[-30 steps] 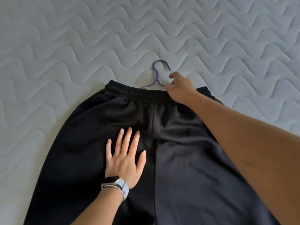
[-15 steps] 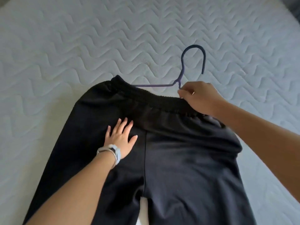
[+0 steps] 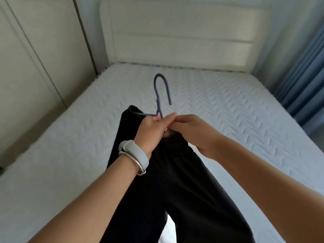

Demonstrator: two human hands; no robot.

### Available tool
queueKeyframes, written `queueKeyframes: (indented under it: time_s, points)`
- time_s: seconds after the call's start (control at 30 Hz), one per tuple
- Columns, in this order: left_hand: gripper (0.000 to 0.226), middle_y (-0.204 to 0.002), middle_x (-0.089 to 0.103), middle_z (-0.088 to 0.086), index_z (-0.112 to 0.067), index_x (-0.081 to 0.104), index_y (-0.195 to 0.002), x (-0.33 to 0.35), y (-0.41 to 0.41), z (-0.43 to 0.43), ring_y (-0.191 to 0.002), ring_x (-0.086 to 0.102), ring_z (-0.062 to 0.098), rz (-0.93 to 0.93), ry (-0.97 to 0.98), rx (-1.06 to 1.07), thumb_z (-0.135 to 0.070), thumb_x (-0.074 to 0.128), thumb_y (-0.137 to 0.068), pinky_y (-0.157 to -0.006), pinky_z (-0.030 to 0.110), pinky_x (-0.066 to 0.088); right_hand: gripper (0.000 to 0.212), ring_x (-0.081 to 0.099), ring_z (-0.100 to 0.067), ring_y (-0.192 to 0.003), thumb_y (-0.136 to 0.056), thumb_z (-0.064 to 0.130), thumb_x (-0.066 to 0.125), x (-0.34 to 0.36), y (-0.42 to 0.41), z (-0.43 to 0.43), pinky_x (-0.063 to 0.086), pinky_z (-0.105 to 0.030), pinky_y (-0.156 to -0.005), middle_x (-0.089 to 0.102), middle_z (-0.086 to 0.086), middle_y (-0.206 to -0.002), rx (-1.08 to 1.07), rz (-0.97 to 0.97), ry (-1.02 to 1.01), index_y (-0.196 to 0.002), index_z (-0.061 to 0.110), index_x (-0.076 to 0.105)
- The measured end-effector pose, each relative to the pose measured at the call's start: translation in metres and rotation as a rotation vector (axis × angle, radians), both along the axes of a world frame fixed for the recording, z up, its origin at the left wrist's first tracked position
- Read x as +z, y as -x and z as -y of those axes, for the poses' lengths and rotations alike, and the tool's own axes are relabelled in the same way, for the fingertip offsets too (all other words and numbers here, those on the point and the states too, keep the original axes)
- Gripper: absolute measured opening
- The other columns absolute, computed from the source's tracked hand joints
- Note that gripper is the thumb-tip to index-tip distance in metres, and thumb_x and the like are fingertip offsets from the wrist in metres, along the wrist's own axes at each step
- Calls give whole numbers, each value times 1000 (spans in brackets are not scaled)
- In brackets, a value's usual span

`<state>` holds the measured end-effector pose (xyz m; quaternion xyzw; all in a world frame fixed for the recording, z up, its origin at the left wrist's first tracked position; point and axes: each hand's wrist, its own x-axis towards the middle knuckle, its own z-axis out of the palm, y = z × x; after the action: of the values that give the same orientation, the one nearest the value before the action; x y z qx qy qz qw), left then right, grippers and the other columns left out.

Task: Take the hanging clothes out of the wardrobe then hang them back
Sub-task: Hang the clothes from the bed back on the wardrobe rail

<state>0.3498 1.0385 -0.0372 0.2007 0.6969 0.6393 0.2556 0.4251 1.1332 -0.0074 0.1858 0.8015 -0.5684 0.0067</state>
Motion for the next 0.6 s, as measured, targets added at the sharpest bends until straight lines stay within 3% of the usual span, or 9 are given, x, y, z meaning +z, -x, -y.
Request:
queueKeyframes:
  time_s: [0.1,0.17,0.3,0.37,0.43,0.53,0.6]
  points:
    - [20,-70,52,12,-12,55,-60,86,-7,46,-72,51,23,-102,74,52,-30,60,-67,-74,35,41,25,64,-18,-98,-91,23,50,80,-21,37,45,-33,-99,71,-12,-106,119,-62,-91,-100,12,71]
    - [18,-71,52,11,-13,52,-58,142,-9,76,-75,51,24,-214,159,80,-23,54,-72,-74,35,40,31,61,-23,-110,-88,34,54,131,-34,59,43,-35,-105,69,-11,-111,198,-91,-144,-100,12,72]
    - [24,-83,62,10,-9,59,-72,237,-12,142,-83,59,24,-495,286,144,-15,45,-90,-73,31,45,22,62,-13,-81,-88,21,57,219,-46,103,46,-17,-75,69,-3,-83,107,-300,-220,-94,5,72]
    - [25,-92,61,8,-2,61,-93,281,-22,180,-67,61,6,-662,320,135,-4,36,-93,-64,14,44,16,59,-13,-76,-86,16,60,249,-47,121,46,-15,-68,67,-6,-80,20,-409,-281,-90,6,72]
    - [25,-90,61,4,-2,61,-100,320,-37,219,-48,57,-9,-775,329,119,-2,36,-95,-62,3,44,17,58,-16,-82,-84,17,59,274,-45,136,44,-24,-76,71,-14,-93,-44,-498,-413,-89,6,71]
    - [30,-87,64,4,-15,60,-70,372,-69,269,-41,52,-6,-887,339,125,-15,43,-95,-80,26,49,36,56,-22,-110,-85,21,60,308,-51,158,41,-31,-97,61,-12,-125,-64,-629,-602,-119,11,61]
    - [34,-82,64,1,-17,58,-64,397,-91,294,-36,48,-2,-963,346,180,-18,45,-95,-71,25,47,52,44,-26,-126,-85,25,61,328,-58,172,35,-36,-108,44,-10,-139,-38,-664,-692,-134,17,45]
